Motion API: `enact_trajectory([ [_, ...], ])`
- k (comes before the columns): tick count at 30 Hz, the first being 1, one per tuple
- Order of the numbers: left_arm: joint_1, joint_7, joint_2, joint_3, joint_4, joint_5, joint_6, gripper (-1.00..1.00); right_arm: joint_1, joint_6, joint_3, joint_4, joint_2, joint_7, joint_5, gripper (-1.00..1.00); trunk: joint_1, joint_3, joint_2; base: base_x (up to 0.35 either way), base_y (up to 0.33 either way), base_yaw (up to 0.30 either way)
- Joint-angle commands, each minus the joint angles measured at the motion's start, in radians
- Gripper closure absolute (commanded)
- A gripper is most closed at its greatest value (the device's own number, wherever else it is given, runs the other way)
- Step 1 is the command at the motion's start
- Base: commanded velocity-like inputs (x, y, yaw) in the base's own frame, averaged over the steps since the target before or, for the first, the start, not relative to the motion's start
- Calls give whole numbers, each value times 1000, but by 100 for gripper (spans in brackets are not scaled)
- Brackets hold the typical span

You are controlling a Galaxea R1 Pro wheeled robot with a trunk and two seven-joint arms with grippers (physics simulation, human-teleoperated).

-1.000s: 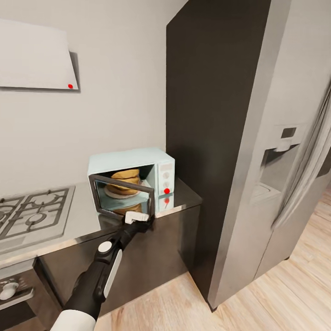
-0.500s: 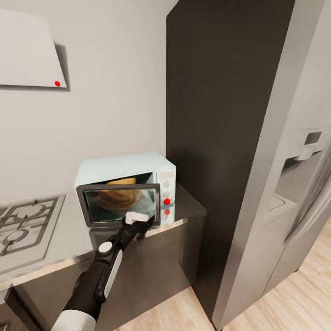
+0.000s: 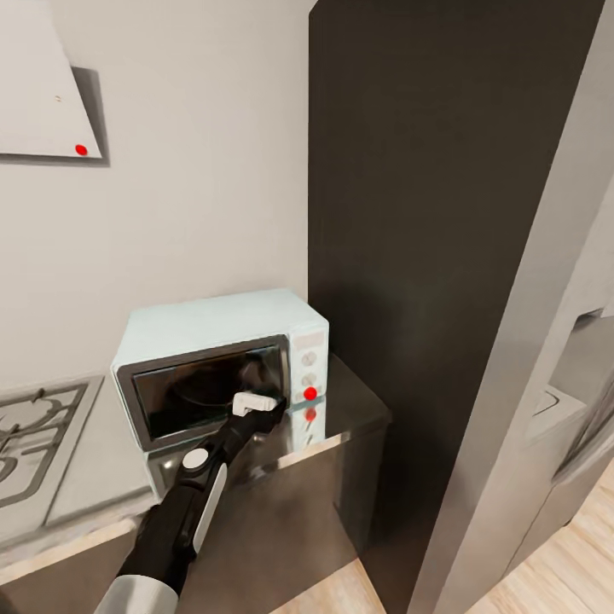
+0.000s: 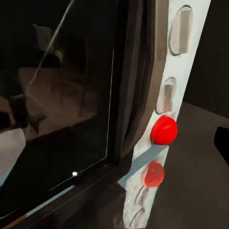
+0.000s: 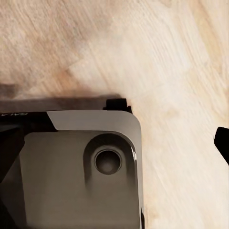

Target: In the kitchen, take the popcorn bag from the countertop, put it into the microwave, and heat it until the popcorn is cooked so the cooked popcorn ends up inside the bag.

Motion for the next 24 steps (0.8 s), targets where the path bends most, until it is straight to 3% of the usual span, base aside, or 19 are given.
enact_trajectory([
  [1,-1,-4,0,2,-2,-8,4,-100,-1,-6,-9,3,-1,2,10,-100,0,-1,-1,224,0,0],
  [12,-1,-3,-3,0,-9,-7,4,-100,-1,-5,-9,3,-3,2,10,-100,0,-1,-1,24,0,0],
  [18,-1,-3,-3,0,-9,-6,5,-100,-1,-5,-9,3,-4,2,10,-100,0,-1,-1,-150,0,0],
  [24,-1,38,-13,0,-9,-5,5,-100,-1,-6,-9,3,-6,2,10,-100,0,-1,-1,-246,0,0],
])
